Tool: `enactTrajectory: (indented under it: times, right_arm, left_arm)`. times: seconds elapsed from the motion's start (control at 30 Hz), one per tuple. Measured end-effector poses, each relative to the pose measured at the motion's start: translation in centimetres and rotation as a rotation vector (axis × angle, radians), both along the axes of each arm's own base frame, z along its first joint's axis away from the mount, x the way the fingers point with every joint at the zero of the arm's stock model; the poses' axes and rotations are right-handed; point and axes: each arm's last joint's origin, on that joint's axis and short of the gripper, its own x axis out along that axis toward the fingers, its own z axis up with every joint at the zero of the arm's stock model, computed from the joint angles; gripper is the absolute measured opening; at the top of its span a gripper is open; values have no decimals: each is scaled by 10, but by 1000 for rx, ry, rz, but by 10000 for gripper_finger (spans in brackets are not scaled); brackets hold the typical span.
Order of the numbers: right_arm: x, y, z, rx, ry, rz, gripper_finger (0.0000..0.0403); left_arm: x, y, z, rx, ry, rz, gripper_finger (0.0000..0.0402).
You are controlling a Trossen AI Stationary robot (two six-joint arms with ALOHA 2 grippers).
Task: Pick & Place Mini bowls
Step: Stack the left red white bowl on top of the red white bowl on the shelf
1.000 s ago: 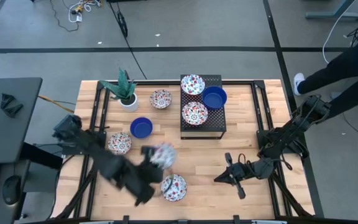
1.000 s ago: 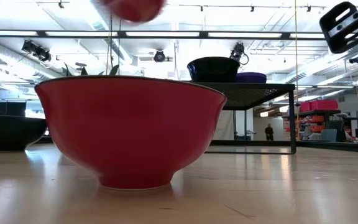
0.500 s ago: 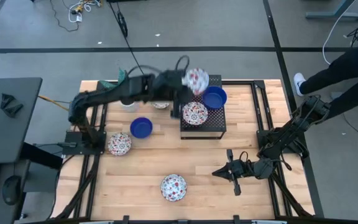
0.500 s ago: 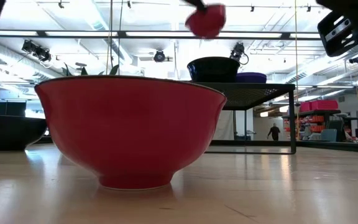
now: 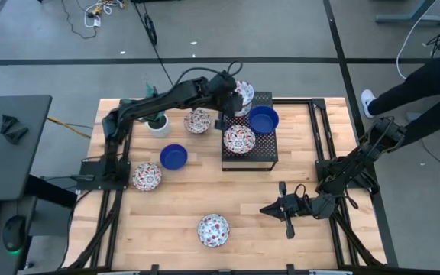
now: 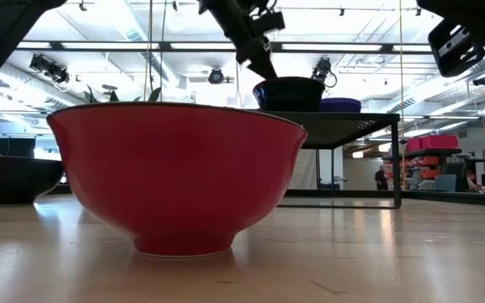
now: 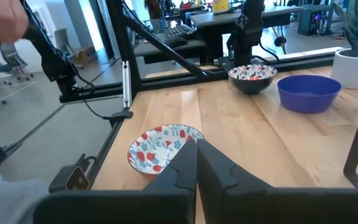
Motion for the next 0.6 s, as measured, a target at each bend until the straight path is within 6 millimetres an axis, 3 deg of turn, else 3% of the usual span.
enactTrajectory:
  times: [0.2, 0.6]
  right_arm:
    - [0, 0, 0, 0, 0, 0, 13]
    - [0, 0, 0, -13, 0, 1, 13]
  left_arm:
    - [4, 7, -13, -21, 32, 17, 17]
    - [4, 6, -13, -25, 33, 19, 28]
